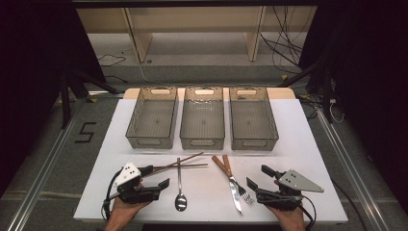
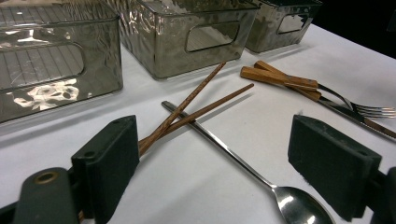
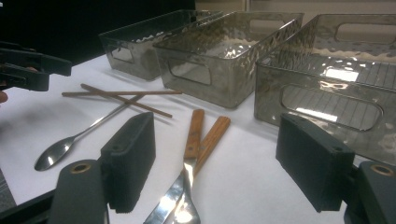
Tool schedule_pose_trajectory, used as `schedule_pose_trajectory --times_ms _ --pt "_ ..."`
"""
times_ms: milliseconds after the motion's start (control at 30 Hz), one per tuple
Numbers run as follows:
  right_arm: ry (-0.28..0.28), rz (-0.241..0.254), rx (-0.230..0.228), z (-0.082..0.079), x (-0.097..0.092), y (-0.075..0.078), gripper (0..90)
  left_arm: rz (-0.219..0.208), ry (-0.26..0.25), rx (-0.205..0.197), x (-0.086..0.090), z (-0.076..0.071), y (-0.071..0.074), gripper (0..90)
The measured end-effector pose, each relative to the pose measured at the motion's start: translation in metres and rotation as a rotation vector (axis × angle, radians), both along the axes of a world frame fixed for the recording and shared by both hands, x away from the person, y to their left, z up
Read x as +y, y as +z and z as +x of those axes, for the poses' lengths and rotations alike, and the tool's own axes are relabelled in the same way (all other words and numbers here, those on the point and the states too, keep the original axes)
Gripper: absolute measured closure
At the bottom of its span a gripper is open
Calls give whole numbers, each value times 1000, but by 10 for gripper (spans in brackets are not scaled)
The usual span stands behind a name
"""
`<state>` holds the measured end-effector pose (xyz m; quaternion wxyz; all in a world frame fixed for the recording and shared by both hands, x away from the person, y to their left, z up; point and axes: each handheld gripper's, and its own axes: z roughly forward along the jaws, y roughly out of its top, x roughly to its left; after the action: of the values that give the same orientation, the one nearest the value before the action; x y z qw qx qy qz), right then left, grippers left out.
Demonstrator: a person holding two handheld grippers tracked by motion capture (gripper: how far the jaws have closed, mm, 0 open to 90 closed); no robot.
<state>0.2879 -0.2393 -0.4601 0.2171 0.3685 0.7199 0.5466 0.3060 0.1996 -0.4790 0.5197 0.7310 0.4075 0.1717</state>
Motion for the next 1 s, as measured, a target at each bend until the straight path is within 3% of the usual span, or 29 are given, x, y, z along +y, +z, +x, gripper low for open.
schedule_pose_trajectory --times_ms 167,333,533,567,833,933,1000 --pt "-1 2 2 0 0 0 290 9 3 6 1 1 1 161" --pt "0 -2 6 1 0 -1 290 52 -1 29 0 6 2 161" --pt "6 0 8 1 0 -1 291 73 -11 47 -1 10 6 161" --pt "6 2 10 1 0 -1 291 100 -17 50 -2 12 8 161" --pt "8 3 12 1 1 -1 291 190 -46 95 -3 26 21 164" --pt "10 1 11 2 1 -1 291 272 -65 121 -5 36 26 168" --pt "11 1 12 2 1 -1 291 290 -64 118 -6 38 28 177"
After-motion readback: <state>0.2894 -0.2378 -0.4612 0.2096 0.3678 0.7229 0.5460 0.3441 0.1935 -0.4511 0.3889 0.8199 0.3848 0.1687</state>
